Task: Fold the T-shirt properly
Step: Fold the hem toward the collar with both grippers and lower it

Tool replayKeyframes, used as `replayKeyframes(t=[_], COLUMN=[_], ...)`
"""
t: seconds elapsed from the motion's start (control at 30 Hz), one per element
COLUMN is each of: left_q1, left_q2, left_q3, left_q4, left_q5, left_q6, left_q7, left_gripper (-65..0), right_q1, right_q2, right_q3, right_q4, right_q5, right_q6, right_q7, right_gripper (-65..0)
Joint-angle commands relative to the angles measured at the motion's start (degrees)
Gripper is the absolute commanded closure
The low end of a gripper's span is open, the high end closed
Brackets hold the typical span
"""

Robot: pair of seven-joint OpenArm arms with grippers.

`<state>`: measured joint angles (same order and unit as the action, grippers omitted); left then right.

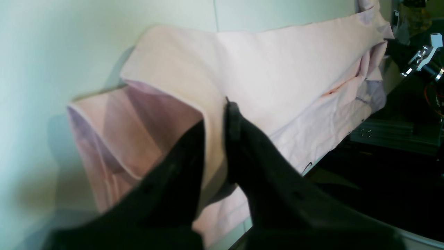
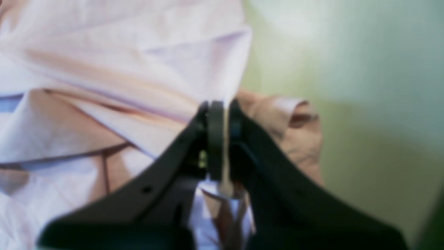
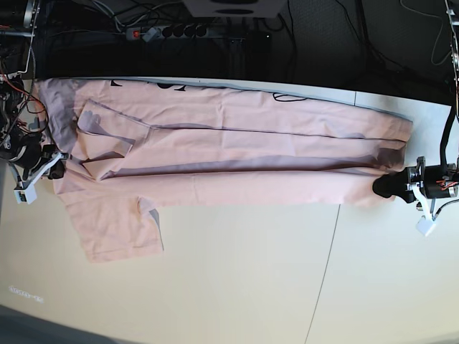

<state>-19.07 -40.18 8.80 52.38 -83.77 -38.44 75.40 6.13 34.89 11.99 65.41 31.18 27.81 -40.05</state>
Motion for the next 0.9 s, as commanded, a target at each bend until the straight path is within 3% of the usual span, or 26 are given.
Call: replayKeyframes(t=[0.0,0.4,0.47,0.5,0.53,0.87], left_q1=[-1.3,0.1,0.1,0.1,0.1,0.1], left_q2=[-1.4,-1.4,-1.4,-1.4,-1.4,-1.4], left_q3=[-0.3,-0.3,-0.3,-0.3,-0.3,-0.3], left_q4=[0.7,0.7,0.7,0.7,0.7,0.8], left_q5=[-1.2,-1.2,-1.2,-1.2,-1.2,-1.2], left_q6=[-1.6,-1.6,-1.6,-1.6,-1.6,-1.6], left_q7=[-0.5,0.2,0.0,-0.3,-0.5,-0.6], left_gripper=[0.0,0.0,0.0,0.0,0.0,0.0], right_q1=[0.1,-3.1,-3.0,-3.0,-2.9,1.0], right_q2=[1.6,1.4,1.4,1.4,1.5,1.4], right_q3=[0.7,0.7,0.7,0.7,0.7,5.1], right_q4=[0.9,0.7,0.7,0.7,0.7,0.8], right_q5=[-0.1,-1.0,-1.7,-1.7,-1.6,3.8], right_q6=[4.1,4.0,3.9,3.9,3.9,3.9], right_q7=[0.5,1.2,1.3,1.7,1.8,2.4], right_gripper=[0.0,-1.1,-28.1,-38.4,-44.2,-44.7])
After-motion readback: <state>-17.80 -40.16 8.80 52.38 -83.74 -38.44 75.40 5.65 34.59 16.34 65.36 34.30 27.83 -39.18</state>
